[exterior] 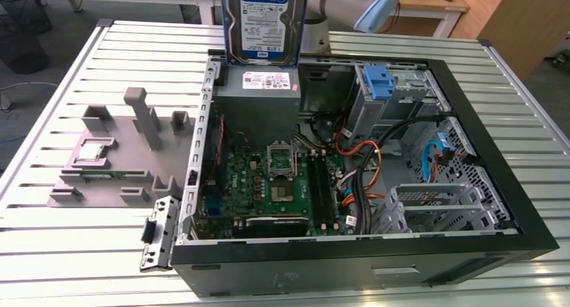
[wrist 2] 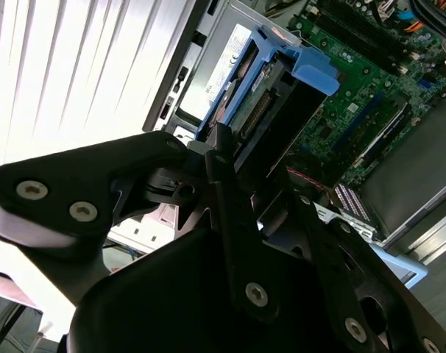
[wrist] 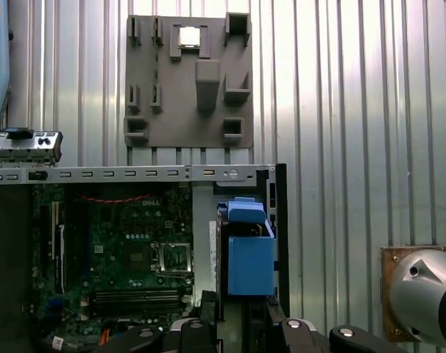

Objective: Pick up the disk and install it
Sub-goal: 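Pick up the disk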

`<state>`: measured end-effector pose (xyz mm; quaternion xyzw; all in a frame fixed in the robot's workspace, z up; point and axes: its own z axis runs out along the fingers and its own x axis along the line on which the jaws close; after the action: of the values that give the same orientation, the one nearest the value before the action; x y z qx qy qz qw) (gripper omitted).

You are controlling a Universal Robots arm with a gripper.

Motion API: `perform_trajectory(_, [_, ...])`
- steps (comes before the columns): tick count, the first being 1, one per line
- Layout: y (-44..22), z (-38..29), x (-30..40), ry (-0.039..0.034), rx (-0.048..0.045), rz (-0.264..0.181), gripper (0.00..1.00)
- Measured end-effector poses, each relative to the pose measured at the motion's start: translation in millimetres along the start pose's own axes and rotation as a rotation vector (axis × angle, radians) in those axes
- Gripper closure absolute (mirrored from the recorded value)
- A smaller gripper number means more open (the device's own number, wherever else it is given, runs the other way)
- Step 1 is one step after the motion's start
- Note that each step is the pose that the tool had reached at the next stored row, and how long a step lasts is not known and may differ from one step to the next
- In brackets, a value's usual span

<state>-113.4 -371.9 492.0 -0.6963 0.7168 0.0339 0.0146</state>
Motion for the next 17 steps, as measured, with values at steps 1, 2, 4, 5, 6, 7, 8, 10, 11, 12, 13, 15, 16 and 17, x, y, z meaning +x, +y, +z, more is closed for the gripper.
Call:
perform_trajectory(1, [0.0, 0.0, 0.1, 0.0, 0.0, 0.0, 0.65])
perform_trajectory(2, [0.0, 0.0, 0.2, 0.0, 0.0, 0.0, 0.65])
perform_trajectory(4, [0.0, -0.1, 0.8, 0.0001, 0.0, 0.0, 0.65])
perform_trajectory(5, [-0.1, -0.1, 1.2, 0.0001, -0.0001, 0.0, 0.65])
perform_trajectory(6, [0.0, -0.1, 1.6, 0.0, 0.0001, 0.0, 0.65])
perform_trajectory(7, [-0.1, -0.2, 2.1, 0.0001, 0.0, 0.0, 0.65])
perform_trajectory(8, [-0.1, -0.1, 2.5, -0.0001, 0.0001, 0.0, 0.65])
perform_trajectory(10, [-0.1, -0.3, 3.6, 0.0, 0.0, 0.0, 0.65])
perform_trajectory(11, [-0.1, -0.3, 4.3, 0.0001, -0.0001, 0.0, 0.65])
perform_trajectory(12, [-0.2, -0.4, 4.9, 0.0001, -0.0001, 0.0, 0.65])
perform_trajectory(13, [-0.2, -0.4, 5.5, 0.0, 0.0, 0.0, 0.65])
perform_trajectory(15, [-0.1, -0.3, 5.9, -0.0001, 0.0001, 0.0, 0.65])
perform_trajectory(16, [-0.2, -0.4, 5.9, 0.0, 0.0001, 0.0, 0.65])
perform_trajectory(17, [-0.2, -0.4, 5.9, 0.0001, 0.0, 0.0, 0.65])
